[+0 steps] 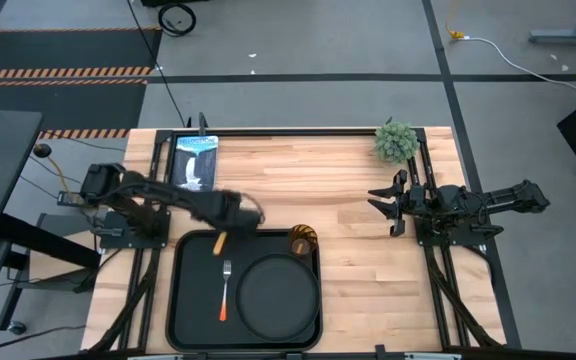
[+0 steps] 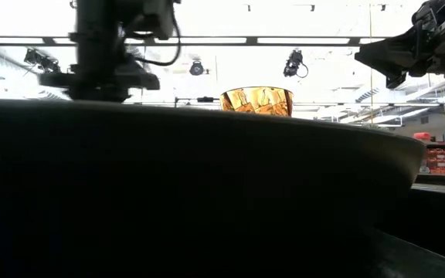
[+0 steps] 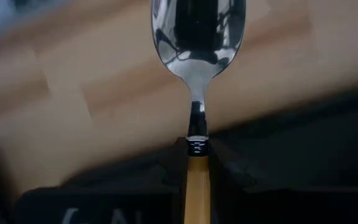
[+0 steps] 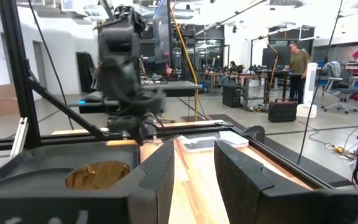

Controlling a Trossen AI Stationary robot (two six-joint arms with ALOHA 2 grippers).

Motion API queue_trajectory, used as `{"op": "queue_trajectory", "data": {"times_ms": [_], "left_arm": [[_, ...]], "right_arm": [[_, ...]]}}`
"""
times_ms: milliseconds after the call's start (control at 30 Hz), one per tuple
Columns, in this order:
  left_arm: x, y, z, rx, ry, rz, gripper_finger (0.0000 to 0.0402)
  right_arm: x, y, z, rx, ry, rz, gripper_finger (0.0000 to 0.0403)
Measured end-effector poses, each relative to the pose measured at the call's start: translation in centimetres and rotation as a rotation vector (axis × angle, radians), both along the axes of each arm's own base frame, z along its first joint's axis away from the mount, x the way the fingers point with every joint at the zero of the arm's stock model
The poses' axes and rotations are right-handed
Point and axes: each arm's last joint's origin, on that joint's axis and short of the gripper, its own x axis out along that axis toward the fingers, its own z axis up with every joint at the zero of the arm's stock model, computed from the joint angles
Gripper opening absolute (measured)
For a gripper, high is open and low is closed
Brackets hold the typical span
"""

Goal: Pick and place plate/cup/fork/spoon on tray
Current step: Put the orange spoon on the black serving tray to the left of the orange fork

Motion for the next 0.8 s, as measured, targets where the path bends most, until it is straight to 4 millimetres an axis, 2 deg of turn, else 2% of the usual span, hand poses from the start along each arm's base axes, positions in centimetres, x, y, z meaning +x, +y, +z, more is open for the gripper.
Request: {"op": "queue_trajectory", "data": {"times_ms": [200,500,800], "left_arm": [[-2.5,-4.5,-1.2,-0.008,0.016,0.060,0.0051],[-6.3,-10.1,-1.2,-0.041,-0.086,0.157,0.0052],[-7.9,-15.0,-2.4,-0.120,-0.179,0.232,0.0052]], "right_arm": [[0.0,0.0,0.0,0.000,-0.001,0.001,0.0121],[0.0,0.0,0.1,0.000,-0.005,0.001,0.0121],[0.0,0.0,0.2,0.003,-0.021,0.001,0.0121]]}}
